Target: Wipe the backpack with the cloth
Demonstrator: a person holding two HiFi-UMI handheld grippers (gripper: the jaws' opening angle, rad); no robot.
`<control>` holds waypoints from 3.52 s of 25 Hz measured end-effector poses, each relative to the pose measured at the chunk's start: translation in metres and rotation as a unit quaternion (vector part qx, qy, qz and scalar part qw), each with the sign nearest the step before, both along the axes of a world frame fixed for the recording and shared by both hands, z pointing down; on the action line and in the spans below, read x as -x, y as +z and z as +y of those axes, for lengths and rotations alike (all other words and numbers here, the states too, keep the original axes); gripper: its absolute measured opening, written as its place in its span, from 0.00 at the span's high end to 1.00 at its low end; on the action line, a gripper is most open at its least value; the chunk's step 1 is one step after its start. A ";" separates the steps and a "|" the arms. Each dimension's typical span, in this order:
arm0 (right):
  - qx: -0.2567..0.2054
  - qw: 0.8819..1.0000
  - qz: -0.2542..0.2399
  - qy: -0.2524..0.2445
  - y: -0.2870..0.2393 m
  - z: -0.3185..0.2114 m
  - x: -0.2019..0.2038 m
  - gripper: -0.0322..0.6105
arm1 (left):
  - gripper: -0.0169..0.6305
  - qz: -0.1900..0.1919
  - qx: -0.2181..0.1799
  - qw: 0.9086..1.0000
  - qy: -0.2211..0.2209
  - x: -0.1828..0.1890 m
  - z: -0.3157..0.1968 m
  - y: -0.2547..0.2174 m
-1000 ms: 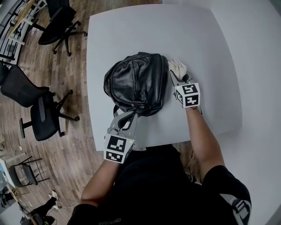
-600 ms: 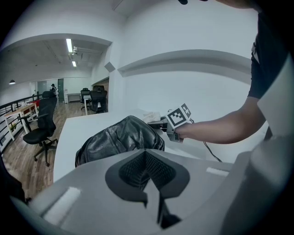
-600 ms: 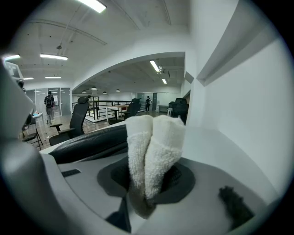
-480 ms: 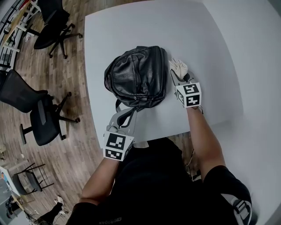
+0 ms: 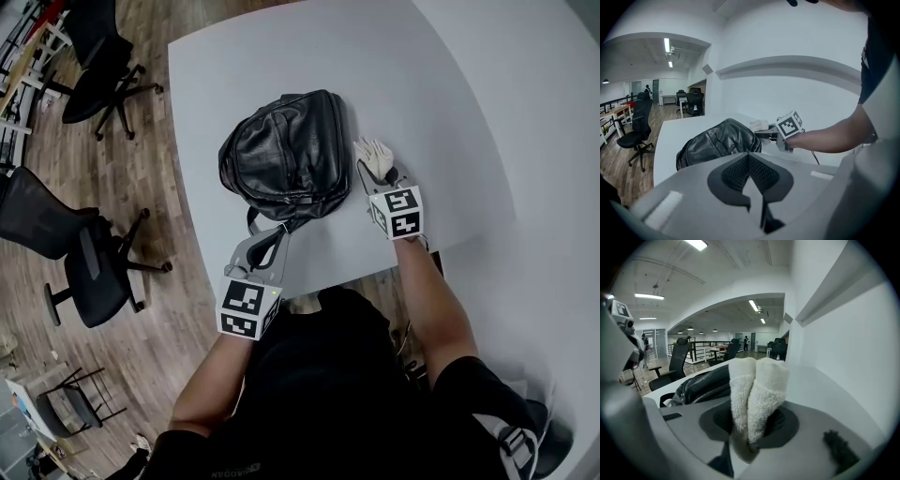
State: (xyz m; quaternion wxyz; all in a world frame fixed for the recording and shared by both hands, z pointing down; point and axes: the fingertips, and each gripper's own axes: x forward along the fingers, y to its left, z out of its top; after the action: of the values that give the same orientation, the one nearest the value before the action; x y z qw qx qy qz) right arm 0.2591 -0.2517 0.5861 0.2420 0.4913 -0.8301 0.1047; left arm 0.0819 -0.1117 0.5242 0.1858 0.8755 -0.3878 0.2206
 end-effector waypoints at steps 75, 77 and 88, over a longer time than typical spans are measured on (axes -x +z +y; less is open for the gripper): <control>0.009 0.991 -0.087 -0.104 -0.060 0.031 0.203 0.78 | 0.96 0.024 -0.014 0.998 -0.048 0.107 0.008 -0.031; 0.015 0.990 -0.088 -0.109 -0.055 0.013 0.214 0.78 | 0.96 0.016 -0.015 0.998 -0.061 0.117 0.007 -0.029; 0.027 0.989 -0.071 -0.128 -0.032 -0.082 0.259 0.78 | 0.96 -0.005 -0.008 0.991 -0.133 0.159 0.010 -0.018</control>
State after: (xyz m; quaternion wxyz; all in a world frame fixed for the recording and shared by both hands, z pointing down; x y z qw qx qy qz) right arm 0.0003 -0.3332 0.5538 0.2071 0.3658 -0.8980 0.1301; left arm -0.0775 -0.1021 0.5066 0.2043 0.8163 -0.5039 0.1949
